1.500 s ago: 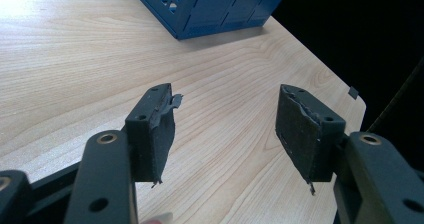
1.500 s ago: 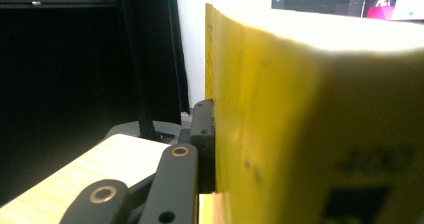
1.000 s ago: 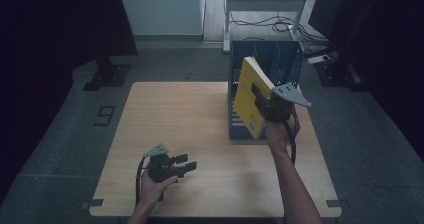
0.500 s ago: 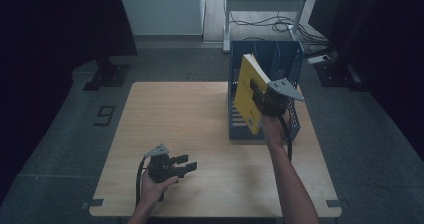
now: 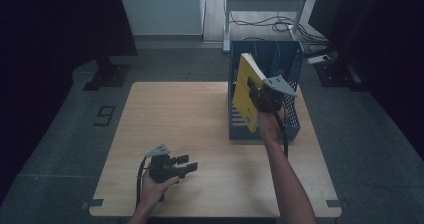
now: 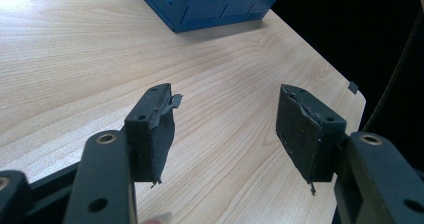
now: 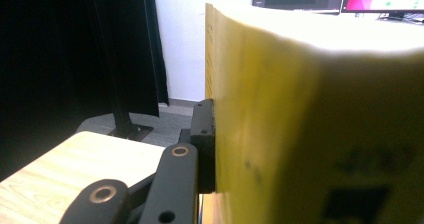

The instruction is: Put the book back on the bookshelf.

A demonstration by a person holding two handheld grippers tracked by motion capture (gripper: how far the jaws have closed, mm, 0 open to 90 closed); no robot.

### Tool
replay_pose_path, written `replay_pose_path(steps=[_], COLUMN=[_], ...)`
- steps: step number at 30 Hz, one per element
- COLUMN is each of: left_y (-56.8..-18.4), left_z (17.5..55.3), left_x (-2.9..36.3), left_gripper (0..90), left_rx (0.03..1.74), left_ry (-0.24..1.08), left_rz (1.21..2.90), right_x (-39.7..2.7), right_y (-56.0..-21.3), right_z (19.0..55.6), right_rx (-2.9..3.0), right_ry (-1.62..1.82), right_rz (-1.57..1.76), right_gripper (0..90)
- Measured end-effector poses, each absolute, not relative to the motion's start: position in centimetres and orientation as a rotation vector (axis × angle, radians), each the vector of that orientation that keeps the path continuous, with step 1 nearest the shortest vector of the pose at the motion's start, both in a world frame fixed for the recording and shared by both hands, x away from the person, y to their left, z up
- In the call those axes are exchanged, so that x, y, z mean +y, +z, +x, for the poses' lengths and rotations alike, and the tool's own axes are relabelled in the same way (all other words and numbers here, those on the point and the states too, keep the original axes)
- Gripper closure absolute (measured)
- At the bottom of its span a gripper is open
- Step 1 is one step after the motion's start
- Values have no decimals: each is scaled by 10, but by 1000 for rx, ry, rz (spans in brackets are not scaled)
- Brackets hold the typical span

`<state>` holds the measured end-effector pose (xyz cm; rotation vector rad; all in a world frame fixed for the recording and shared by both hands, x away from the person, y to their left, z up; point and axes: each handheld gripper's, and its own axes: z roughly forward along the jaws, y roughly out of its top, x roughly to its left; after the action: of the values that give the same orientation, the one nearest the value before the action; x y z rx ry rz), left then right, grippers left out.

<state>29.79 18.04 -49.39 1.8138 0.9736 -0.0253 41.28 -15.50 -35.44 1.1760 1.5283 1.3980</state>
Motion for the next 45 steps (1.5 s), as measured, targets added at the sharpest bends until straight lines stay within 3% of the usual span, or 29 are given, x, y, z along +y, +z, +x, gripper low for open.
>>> replay_pose_path(steps=[45], left_y=[-490], left_z=[295], left_x=[187], left_gripper=[406], left_rx=[965], left_ry=[21], left_rz=[1774], right_x=[-147], right_y=[-375], right_z=[463], right_rx=[1485], right_ry=[1333], right_rz=[1263], right_gripper=[743])
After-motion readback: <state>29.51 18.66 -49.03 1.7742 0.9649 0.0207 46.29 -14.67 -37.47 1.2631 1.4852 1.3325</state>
